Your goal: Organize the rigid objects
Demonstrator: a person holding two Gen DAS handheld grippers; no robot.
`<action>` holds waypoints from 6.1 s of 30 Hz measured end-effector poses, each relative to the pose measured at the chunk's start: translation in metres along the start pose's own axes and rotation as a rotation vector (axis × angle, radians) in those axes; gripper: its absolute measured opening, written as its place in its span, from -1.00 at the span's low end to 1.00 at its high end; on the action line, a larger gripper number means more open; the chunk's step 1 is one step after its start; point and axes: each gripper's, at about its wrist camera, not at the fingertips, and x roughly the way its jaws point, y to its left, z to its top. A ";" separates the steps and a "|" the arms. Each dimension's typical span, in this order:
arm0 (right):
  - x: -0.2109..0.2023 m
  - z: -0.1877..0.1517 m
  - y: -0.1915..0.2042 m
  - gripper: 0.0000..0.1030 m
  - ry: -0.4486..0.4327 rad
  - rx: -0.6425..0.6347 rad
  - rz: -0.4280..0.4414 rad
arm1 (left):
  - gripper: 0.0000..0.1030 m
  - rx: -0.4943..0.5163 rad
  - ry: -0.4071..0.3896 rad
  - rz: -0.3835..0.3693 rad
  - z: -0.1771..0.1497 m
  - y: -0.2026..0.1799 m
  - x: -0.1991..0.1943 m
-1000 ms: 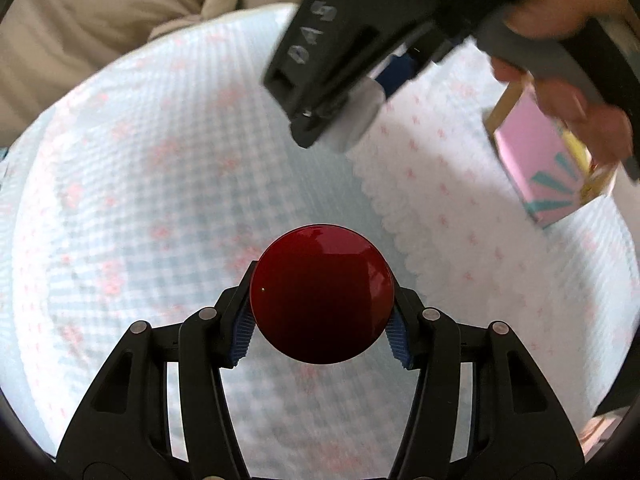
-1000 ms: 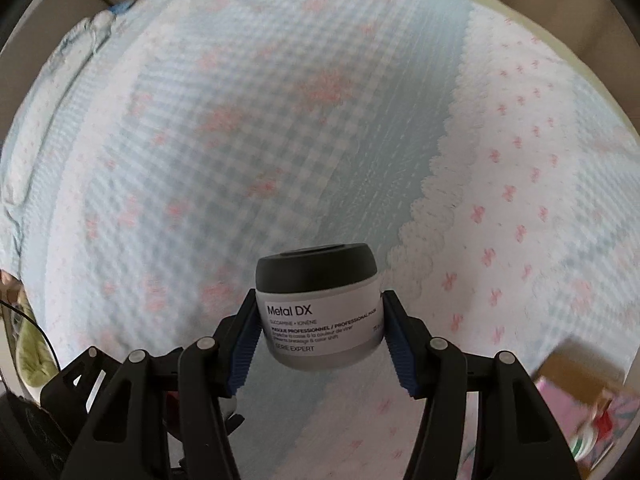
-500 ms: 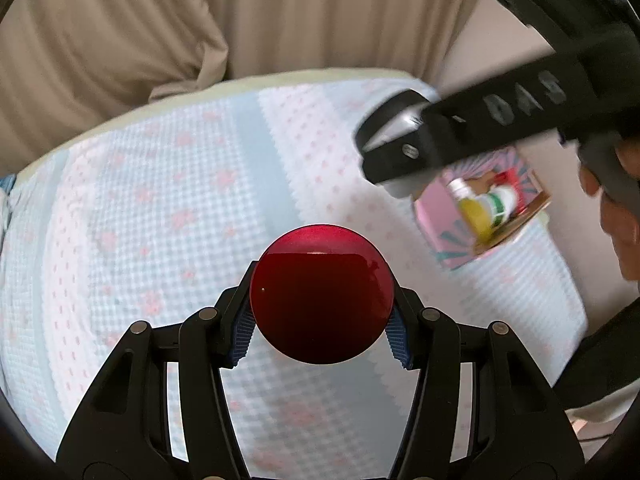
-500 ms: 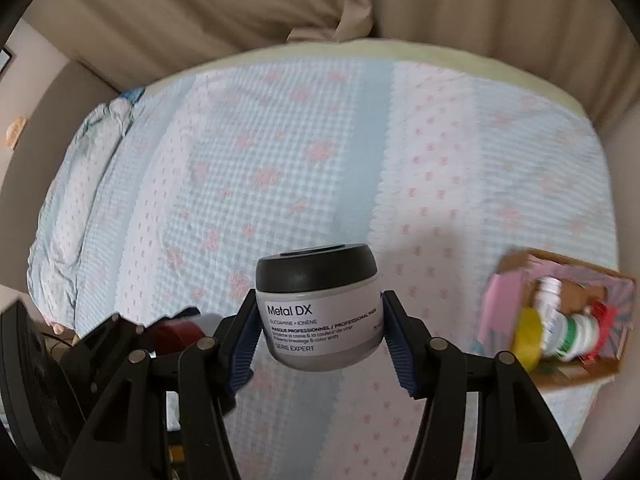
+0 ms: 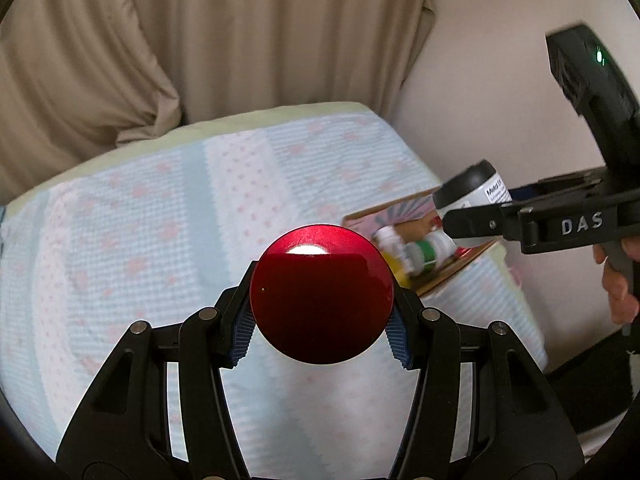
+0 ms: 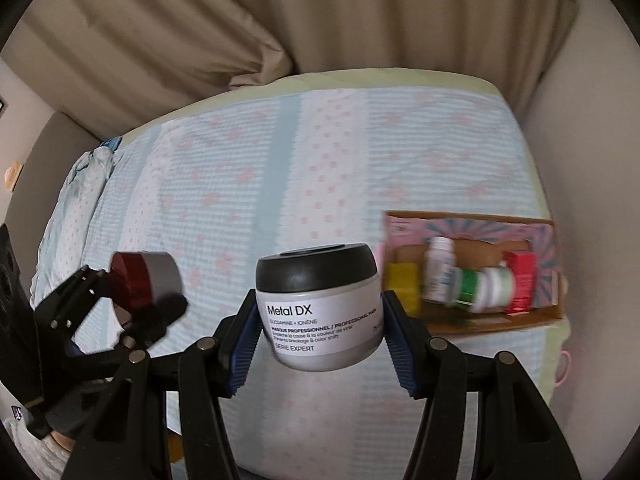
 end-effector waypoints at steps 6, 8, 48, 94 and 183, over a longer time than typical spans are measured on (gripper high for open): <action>-0.008 0.002 -0.086 0.05 0.010 0.025 -0.030 | -0.01 -0.006 0.041 -0.007 0.022 -0.058 0.042; -0.005 0.005 -0.112 0.05 0.023 0.027 -0.041 | -0.01 -0.015 0.056 -0.011 0.029 -0.076 0.062; 0.145 0.040 -0.306 1.00 0.116 0.150 0.022 | 1.00 0.061 0.375 0.018 0.045 -0.149 0.318; -0.191 -0.060 -0.009 1.00 -0.560 -0.042 -0.159 | 1.00 -0.053 -0.354 0.328 0.028 -0.051 -0.188; -0.231 -0.094 0.051 1.00 -0.788 -0.078 -0.196 | 1.00 -0.106 -0.633 0.411 -0.022 -0.044 -0.273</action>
